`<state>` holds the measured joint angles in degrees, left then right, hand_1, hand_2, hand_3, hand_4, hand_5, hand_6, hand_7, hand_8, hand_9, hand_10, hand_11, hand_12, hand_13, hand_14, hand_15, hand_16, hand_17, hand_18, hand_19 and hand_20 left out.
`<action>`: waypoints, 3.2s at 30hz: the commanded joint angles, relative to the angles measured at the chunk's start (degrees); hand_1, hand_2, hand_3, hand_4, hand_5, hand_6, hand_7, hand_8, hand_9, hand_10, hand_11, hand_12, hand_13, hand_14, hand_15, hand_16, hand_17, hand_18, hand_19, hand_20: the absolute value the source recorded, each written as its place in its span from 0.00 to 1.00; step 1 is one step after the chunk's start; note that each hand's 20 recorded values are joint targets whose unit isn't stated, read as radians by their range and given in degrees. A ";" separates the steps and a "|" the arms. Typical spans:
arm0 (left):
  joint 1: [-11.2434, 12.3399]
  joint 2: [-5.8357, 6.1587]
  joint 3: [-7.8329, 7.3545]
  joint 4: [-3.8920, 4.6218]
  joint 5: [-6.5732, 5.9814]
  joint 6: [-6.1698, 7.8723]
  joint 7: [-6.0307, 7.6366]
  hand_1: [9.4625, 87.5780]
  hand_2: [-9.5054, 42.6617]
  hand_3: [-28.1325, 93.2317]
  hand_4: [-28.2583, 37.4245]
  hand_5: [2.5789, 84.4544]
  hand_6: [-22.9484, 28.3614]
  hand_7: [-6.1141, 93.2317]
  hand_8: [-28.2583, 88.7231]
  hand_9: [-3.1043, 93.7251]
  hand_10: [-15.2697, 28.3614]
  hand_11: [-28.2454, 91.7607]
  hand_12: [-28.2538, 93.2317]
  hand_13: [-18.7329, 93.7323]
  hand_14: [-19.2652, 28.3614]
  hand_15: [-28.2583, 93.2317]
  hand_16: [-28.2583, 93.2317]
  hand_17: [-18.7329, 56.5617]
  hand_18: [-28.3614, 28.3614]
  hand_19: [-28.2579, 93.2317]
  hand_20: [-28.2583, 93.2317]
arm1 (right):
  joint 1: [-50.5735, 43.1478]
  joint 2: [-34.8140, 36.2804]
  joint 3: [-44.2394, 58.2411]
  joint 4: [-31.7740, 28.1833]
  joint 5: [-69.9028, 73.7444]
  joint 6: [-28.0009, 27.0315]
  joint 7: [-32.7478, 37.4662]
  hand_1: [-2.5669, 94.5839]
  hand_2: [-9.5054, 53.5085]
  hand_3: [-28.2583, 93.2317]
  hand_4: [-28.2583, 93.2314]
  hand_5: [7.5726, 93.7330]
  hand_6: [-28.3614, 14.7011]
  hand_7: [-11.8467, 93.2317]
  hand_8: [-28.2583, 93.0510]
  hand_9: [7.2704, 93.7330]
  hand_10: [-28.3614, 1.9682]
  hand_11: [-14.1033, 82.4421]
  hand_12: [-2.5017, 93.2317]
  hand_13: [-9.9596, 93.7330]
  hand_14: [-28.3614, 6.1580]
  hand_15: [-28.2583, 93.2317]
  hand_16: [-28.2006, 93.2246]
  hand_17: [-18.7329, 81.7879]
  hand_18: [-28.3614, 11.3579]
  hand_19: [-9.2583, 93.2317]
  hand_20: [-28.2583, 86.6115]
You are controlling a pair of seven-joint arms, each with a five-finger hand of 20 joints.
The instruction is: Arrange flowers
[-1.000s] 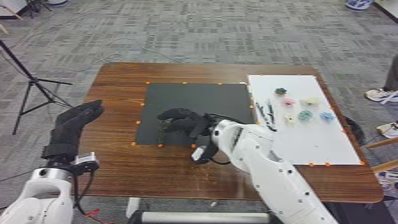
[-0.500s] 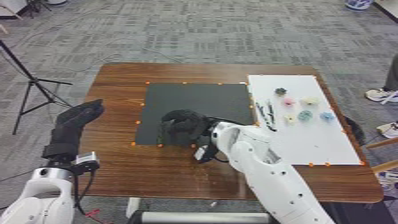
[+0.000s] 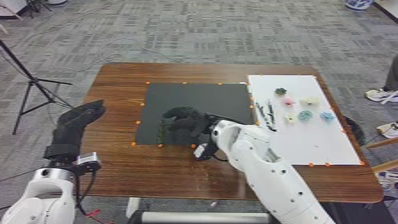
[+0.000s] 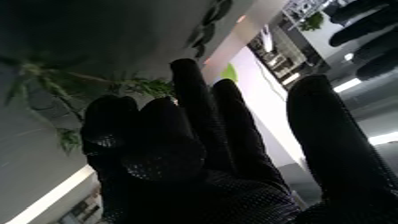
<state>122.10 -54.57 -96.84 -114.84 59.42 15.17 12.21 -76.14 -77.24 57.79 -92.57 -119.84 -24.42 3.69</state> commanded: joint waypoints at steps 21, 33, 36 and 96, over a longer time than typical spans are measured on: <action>1.32 -0.08 -1.00 -0.79 0.09 -0.24 -0.41 0.20 0.06 0.81 0.11 0.54 0.50 0.23 0.17 0.50 0.64 0.39 0.32 0.46 0.75 0.34 0.24 0.24 0.67 0.23 0.33 | -8.61 11.81 10.11 -11.89 10.76 1.26 4.03 0.20 0.38 0.81 0.15 0.39 0.57 0.28 0.15 0.64 0.48 0.23 0.11 0.91 0.56 0.91 0.46 0.63 0.00 0.99 0.65; 0.75 0.18 -0.95 -0.65 0.22 -0.84 -0.79 0.20 0.06 0.81 0.11 0.54 0.50 0.23 0.17 0.50 0.64 0.39 0.32 0.46 0.75 0.35 0.24 0.24 0.67 0.23 0.33 | -11.31 13.22 10.67 -12.72 9.61 0.00 5.16 0.20 0.37 0.81 0.15 0.39 0.56 0.28 0.16 0.65 0.47 0.23 0.12 0.92 0.57 0.91 0.47 0.63 0.00 1.00 0.64; 1.11 0.04 -1.15 -0.79 0.11 -0.51 -0.52 0.20 0.06 0.81 0.11 0.54 0.50 0.23 0.17 0.50 0.64 0.39 0.32 0.46 0.75 0.35 0.24 0.24 0.67 0.23 0.33 | -11.94 13.16 10.37 -13.24 10.19 -0.02 5.51 0.20 0.37 0.81 0.15 0.39 0.56 0.28 0.16 0.66 0.46 0.24 0.12 0.92 0.57 0.91 0.47 0.63 0.00 1.00 0.64; 1.65 -0.23 -0.98 -1.16 0.09 -0.95 -0.43 0.20 0.07 0.81 0.11 0.54 0.50 0.23 0.17 0.50 0.64 0.39 0.32 0.46 0.75 0.34 0.24 0.23 0.68 0.24 0.33 | -9.33 19.89 18.16 -16.54 -13.67 17.92 17.38 0.28 0.00 0.76 0.11 0.69 0.59 0.40 0.18 0.87 0.53 0.54 0.30 0.85 0.59 0.86 0.47 0.59 0.07 0.92 0.66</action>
<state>123.25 -54.65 -97.73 -115.52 59.41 14.91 12.01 -86.90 -57.52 75.57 -115.01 -121.51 -6.20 16.29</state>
